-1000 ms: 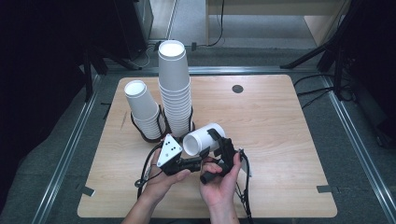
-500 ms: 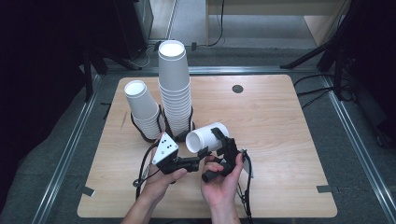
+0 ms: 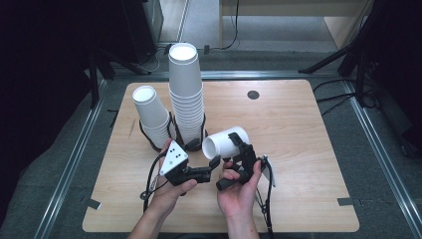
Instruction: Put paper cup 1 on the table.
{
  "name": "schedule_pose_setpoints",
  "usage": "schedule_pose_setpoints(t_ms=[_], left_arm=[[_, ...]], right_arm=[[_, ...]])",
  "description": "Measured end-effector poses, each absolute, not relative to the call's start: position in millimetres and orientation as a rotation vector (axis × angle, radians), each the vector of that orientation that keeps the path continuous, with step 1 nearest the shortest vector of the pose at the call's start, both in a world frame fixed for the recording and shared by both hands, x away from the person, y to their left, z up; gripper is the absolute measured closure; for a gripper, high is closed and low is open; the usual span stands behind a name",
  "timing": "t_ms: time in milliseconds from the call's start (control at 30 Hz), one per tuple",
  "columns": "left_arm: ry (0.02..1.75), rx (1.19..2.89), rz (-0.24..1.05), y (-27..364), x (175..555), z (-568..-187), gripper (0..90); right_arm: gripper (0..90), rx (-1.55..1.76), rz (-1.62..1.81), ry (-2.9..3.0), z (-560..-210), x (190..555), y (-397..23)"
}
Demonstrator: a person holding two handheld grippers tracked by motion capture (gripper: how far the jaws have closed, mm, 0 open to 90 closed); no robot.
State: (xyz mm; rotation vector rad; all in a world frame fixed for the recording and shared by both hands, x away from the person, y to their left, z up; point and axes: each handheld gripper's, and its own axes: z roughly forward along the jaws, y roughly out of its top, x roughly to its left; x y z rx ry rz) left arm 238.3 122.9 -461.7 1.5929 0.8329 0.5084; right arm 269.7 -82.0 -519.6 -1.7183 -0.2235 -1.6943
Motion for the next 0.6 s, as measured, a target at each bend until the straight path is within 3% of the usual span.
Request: schedule_pose_setpoints(t_ms=[600], left_arm=[[0.856, 1.556, 0.507, 134.3, 239.5, -455.8, 12.2]], right_arm=[[15.2, -1.823, -1.993, -0.481, -493.7, 276.6, -99.4]])
